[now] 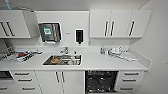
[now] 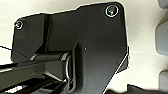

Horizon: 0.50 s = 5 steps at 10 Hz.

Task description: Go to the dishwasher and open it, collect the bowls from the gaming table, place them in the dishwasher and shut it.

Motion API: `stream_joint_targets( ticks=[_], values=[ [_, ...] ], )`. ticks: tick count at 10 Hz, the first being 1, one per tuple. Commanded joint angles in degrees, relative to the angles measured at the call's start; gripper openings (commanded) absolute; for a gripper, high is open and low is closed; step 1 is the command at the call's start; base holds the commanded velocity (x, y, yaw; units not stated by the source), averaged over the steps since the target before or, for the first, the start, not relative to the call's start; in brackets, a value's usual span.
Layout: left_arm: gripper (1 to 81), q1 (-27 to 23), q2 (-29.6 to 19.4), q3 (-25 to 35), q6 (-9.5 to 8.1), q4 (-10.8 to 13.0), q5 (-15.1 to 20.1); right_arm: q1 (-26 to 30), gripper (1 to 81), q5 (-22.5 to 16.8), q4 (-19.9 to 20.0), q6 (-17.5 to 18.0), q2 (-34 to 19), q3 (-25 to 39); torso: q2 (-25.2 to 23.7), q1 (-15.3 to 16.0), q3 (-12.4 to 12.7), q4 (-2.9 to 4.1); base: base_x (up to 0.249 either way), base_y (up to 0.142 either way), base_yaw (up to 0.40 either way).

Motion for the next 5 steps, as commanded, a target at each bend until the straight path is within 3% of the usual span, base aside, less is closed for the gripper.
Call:
stream_joint_targets(
  ticks=[1,5],
  values=[
    [81.1,-2.54,-0.04,-0.18,0.47,0.55,3.06,2.62,81.1,-3.10,0.02,0.00,0.38,-0.18,0.00,0.00,0.00,0.00,0.000,0.000,0.000],
    [81.1,-2.54,-0.30,-0.18,0.47,0.55,3.06,2.62,81.1,-3.10,0.02,-0.09,0.55,-0.01,0.00,0.00,0.00,0.00,0.000,0.000,0.000]
  ],
)
